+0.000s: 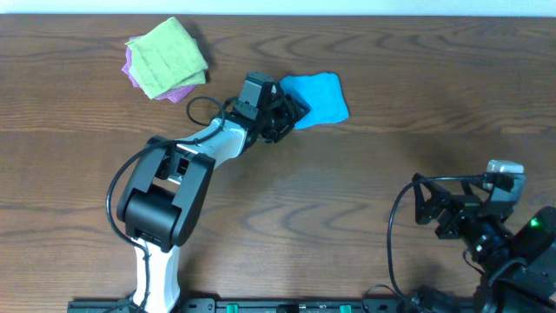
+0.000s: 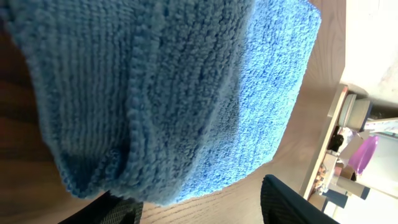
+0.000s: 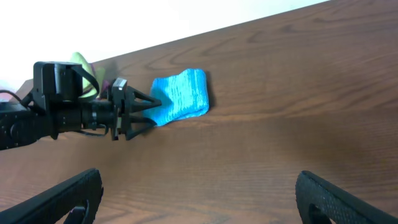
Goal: Fold the cloth
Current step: 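Grasp the folded blue cloth's edge with the left gripper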
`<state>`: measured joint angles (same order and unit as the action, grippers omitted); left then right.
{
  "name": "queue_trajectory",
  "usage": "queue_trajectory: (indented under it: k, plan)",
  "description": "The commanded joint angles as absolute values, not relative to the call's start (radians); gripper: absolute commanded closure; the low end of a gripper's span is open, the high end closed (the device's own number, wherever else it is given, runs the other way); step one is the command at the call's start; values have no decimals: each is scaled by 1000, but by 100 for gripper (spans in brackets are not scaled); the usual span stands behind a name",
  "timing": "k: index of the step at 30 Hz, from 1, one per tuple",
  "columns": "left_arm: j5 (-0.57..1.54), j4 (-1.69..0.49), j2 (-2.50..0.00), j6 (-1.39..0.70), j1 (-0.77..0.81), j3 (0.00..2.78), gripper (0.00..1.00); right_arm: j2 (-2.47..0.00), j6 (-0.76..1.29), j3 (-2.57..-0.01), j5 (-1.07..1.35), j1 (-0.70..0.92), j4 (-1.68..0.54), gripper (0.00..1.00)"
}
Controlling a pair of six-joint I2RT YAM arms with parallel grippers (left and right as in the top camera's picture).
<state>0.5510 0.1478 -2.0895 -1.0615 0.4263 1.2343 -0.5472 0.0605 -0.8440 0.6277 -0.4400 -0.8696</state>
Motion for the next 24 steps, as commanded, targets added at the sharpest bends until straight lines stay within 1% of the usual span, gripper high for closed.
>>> queue_trajectory:
  k: [1, 7, 10, 11, 12, 18, 24]
  plan:
    - [574, 110, -2028, -1020, 419, 1233, 39, -542, 74, -841, 625, -448, -863, 1]
    - [569, 3, -2008, -1009, 420, 1233, 37, -543, 82, -841, 626, -448, -853, 1]
    - [541, -12, -2008, -1009, 429, 1232, 30, -543, 91, -841, 626, -448, -848, 1]
    - [523, -13, -2008, -1010, 435, 1232, 26, -543, 93, -841, 629, -448, -845, 1]
    - [512, -15, -2008, -1010, 440, 1232, 24, -543, 93, -841, 632, -448, -844, 1]
    - [423, -22, -2008, -1010, 465, 1232, 16, -543, 92, -841, 633, -448, -840, 1]
    - [381, 8, -2033, -1010, 466, 1232, 14, -543, 92, -841, 593, -448, -831, 1]
